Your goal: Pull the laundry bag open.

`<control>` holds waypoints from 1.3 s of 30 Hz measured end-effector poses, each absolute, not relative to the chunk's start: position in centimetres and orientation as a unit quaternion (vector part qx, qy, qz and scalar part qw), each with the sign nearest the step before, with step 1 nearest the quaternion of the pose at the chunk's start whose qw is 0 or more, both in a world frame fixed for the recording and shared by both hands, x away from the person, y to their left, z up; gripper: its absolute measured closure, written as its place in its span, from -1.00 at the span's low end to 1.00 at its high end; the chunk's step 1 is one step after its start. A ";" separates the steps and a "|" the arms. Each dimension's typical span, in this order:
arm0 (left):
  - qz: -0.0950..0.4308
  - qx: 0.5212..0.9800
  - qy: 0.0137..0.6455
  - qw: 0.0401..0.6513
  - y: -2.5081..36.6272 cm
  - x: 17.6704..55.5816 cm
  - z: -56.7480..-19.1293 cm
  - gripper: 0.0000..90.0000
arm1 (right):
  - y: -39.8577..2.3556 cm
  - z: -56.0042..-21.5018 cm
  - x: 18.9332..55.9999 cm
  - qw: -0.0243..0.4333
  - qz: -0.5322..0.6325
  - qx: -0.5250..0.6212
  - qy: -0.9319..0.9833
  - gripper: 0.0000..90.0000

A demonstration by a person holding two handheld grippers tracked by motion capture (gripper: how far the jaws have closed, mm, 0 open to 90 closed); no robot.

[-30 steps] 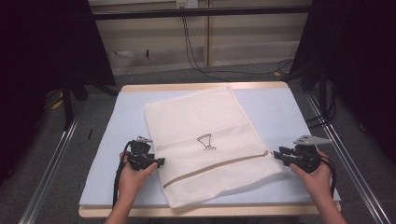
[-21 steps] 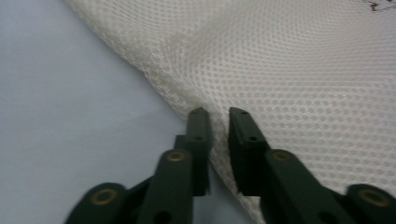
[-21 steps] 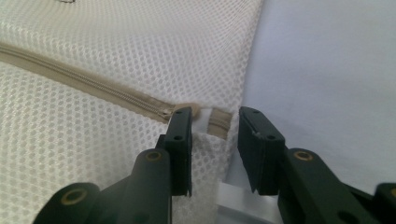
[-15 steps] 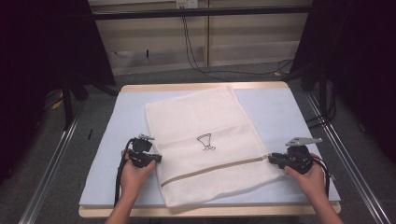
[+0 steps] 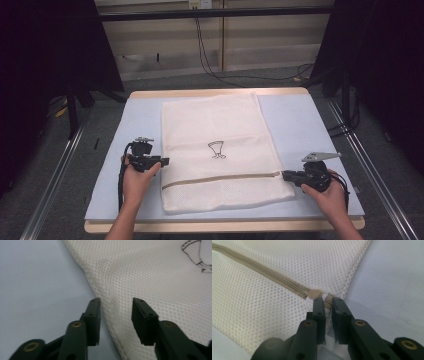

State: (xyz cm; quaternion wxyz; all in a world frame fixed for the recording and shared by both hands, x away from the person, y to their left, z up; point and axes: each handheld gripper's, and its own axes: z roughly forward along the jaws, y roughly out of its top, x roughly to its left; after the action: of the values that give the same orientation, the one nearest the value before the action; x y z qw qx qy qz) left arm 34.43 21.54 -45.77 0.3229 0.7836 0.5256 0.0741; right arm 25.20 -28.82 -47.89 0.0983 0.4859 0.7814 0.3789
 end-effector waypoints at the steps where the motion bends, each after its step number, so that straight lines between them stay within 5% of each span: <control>1: 0.077 0.787 0.524 0.316 21.6 34.0 -45.8 0.17 | -28.8 -47.9 25.2 0.098 0.379 0.486 0.782 0.81; 4: 0.040 0.791 0.521 0.317 21.2 32.9 -46.3 0.10 | -28.7 -47.9 25.1 0.097 0.381 0.484 0.782 0.81; 7: 0.066 0.796 0.518 0.305 20.5 32.4 -46.5 0.14 | -28.6 -47.9 25.0 0.097 0.378 0.483 0.784 0.81; 12: 0.057 0.800 0.512 0.307 20.7 32.3 -46.6 0.76 | -28.3 -47.8 24.9 0.102 0.371 0.479 0.789 0.81; 17: 0.055 0.804 0.509 0.303 20.8 32.6 -46.5 0.93 | -28.1 -47.7 24.8 0.098 0.372 0.479 0.789 0.81; 28: 0.091 0.788 0.534 0.294 23.9 34.9 -46.4 0.94 | -25.4 -47.5 24.3 0.074 0.388 0.430 0.812 0.83; 31: 0.081 0.789 0.532 0.297 24.5 35.3 -46.5 0.93 | -24.8 -47.4 24.1 0.085 0.398 0.422 0.810 0.56; 34: 0.080 0.789 0.531 0.299 24.6 35.3 -46.4 0.91 | -25.1 -47.3 24.2 0.094 0.398 0.423 0.808 0.52; 39: 0.100 0.788 0.524 0.307 24.1 34.8 -45.5 0.63 | -26.3 -47.0 24.3 0.107 0.403 0.432 0.799 0.57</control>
State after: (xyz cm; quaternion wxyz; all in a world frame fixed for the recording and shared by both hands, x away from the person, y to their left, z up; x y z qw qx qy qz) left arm 34.82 24.12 -45.51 0.3073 0.7881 0.5240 0.0996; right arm 24.28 -26.35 -46.99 0.1072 0.4321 0.7995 0.4033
